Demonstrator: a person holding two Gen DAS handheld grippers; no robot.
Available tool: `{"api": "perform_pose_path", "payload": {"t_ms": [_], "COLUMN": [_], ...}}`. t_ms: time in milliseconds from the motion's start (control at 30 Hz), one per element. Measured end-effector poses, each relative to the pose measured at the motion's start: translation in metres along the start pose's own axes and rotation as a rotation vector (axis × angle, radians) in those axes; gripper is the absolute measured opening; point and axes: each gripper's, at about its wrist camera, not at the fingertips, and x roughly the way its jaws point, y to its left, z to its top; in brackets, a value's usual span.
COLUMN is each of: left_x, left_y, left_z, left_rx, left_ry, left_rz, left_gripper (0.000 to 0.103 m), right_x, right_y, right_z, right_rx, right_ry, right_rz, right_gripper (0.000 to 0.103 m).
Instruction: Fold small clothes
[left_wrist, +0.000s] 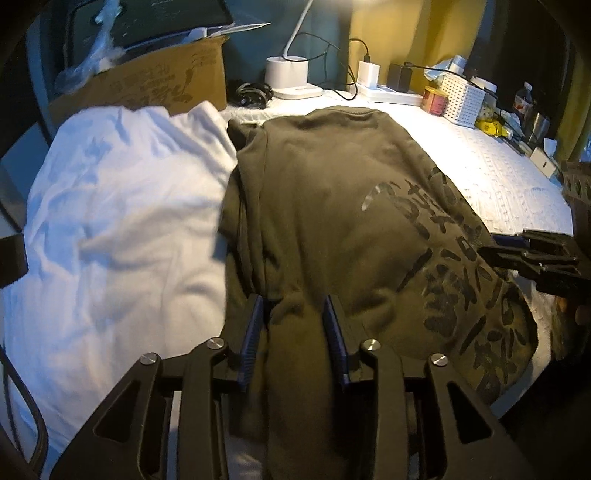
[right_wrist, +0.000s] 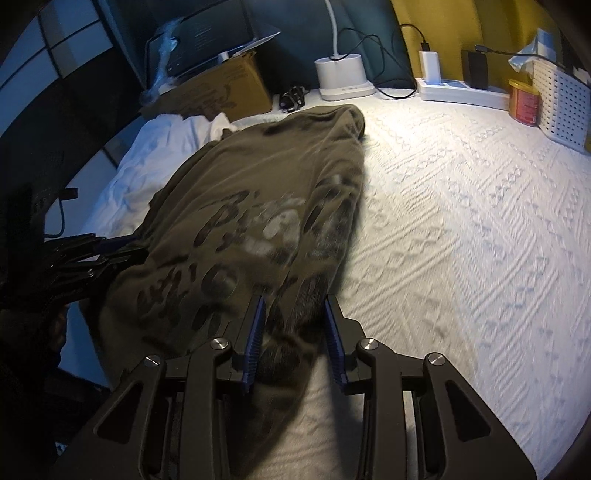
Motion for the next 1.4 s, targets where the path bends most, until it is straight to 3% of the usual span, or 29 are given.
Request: {"api": "perform_pose_path", "payload": {"t_ms": [233, 267, 367, 533, 833, 933, 1067, 1100, 1167, 1233, 1400], "left_x": [-0.012, -0.015, -0.024, -0.036, -0.045, -0.048, -0.048, -0.048, -0.049, -0.05, -0.053], "left_y": [-0.008, -0.01, -0.012, -0.025, -0.071, -0.083, -0.097, -0.101, -0.108, -0.115, -0.13], "left_z": [-0.01, -0.011, -0.013, -0.018, -0.017, -0.014, -0.011, -0.011, -0.011, -0.008, -0.002], "left_rx": [0.007, 0.006, -0.017, -0.035, 0.038, 0.034, 0.035, 0.042, 0.05, 0.054, 0.072], "left_ry": [-0.023, -0.028, -0.054, -0.086, -0.148, -0.179, -0.186, -0.186, -0.194, -0.211, -0.245], "left_rz": [0.036, 0.048, 0.091, 0.065, 0.01, 0.009, -0.023, -0.026, -0.022, -0.033, -0.025], "left_gripper": [0.035, 0.037, 0.056, 0.075, 0.076, 0.089, 0.091, 0.091, 0.091, 0.091, 0.092], "right_x": [-0.011, -0.012, -0.016, -0.021, -0.038, -0.044, -0.054, -0.055, -0.059, -0.063, -0.074], "right_y": [0.014, 0.015, 0.019, 0.024, 0.021, 0.021, 0.018, 0.017, 0.013, 0.009, -0.007], "right_z": [-0.022, -0.025, -0.031, -0.04, -0.051, -0.055, -0.058, -0.059, -0.061, -0.063, -0.066], "right_rx": [-0.034, -0.037, -0.043, -0.05, -0.036, -0.033, -0.026, -0.022, -0.008, 0.007, 0.03], "right_ry": [0.02, 0.022, 0.024, 0.025, 0.019, 0.007, -0.011, -0.015, -0.028, -0.04, -0.065], "right_rz": [0.022, 0.023, 0.024, 0.021, 0.012, 0.006, -0.006, -0.009, -0.015, -0.021, -0.055], "right_gripper": [0.032, 0.032, 0.032, 0.032, 0.032, 0.033, 0.033, 0.035, 0.057, 0.066, 0.067]}}
